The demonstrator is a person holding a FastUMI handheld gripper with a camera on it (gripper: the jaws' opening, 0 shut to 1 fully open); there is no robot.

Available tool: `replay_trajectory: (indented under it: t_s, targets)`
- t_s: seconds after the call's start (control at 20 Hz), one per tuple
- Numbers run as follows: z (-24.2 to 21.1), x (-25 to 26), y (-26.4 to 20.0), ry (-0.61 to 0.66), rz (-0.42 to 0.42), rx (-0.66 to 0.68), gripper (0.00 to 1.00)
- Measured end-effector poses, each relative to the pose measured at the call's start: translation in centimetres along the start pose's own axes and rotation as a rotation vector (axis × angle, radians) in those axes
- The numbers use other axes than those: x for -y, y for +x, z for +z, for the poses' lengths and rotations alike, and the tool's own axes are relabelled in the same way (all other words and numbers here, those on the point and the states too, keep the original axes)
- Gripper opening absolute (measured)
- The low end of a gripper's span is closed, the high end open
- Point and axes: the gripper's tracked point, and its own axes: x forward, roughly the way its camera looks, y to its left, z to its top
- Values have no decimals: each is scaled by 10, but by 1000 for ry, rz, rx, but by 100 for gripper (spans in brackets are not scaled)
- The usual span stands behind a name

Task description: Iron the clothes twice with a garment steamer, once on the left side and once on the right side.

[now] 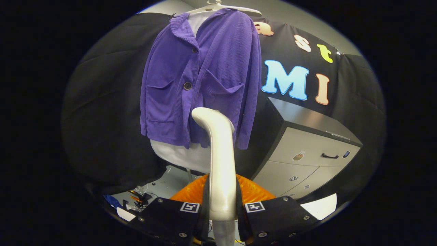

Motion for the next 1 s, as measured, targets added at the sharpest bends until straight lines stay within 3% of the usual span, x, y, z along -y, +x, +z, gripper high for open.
replay_trajectory:
  t_s: [0.25, 0.45, 1.0]
  targets:
    - [-30, -6, -4, -42, 32, -80, 34]
    - [-30, -23, -27, -81, 77, -90, 34]
    - [99, -89, -74, -104, 199, 164, 34]
